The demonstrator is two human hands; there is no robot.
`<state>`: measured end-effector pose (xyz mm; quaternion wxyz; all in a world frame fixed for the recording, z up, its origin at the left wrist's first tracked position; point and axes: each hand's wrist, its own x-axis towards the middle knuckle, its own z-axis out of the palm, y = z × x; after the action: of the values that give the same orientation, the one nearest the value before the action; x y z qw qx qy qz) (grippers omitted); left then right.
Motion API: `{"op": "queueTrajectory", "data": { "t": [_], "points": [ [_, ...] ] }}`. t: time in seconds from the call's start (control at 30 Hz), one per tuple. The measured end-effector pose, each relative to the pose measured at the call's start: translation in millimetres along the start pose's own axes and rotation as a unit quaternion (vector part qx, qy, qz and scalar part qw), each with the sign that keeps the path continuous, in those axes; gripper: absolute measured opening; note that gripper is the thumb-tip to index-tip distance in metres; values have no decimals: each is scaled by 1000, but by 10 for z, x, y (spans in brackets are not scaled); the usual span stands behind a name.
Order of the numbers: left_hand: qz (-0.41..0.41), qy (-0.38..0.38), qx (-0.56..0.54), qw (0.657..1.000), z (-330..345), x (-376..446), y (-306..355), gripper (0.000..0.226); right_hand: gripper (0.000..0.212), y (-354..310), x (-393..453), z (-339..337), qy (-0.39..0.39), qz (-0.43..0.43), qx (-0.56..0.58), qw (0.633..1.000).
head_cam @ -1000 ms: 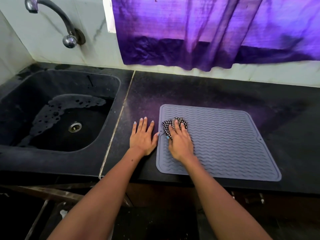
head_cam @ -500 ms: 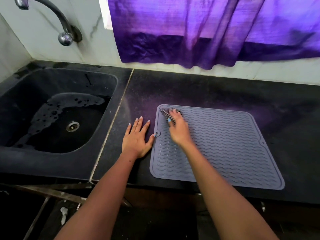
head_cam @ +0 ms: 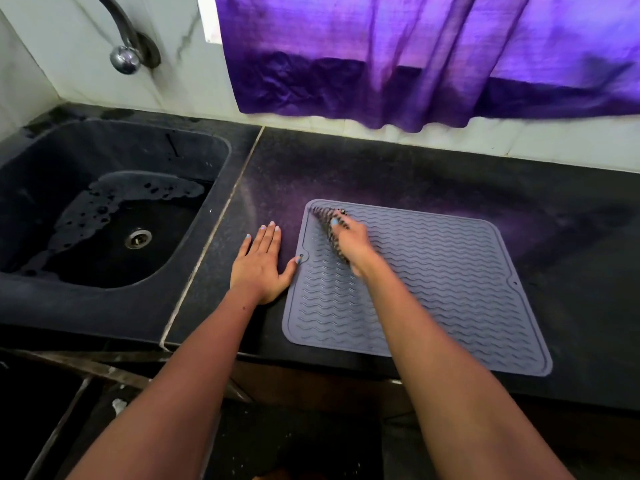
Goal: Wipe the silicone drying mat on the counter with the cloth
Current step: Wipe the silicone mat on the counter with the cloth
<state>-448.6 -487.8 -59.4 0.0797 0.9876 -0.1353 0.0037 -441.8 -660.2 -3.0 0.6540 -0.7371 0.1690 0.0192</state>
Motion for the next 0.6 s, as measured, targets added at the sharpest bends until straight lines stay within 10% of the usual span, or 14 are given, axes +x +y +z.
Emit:
{"op": "queueTrajectory", "data": {
  "t": [0.07, 0.17, 0.33, 0.6],
  "points": [
    [1, 7, -9, 1000, -2, -11, -3, 95, 38, -120, 53, -39, 92, 22, 140, 986],
    [3, 13, -17, 1000, -16, -11, -1, 95, 46, -142, 86, -9, 100, -107, -144, 979],
    [0, 33, -8, 999, 3, -19, 3, 93, 60, 286, 1, 176, -3, -203, -514, 834],
    [-3, 24, 4, 1000, 12, -10, 3, 93, 54, 202, 175, 112, -42, -175, -469, 865]
  ]
}}
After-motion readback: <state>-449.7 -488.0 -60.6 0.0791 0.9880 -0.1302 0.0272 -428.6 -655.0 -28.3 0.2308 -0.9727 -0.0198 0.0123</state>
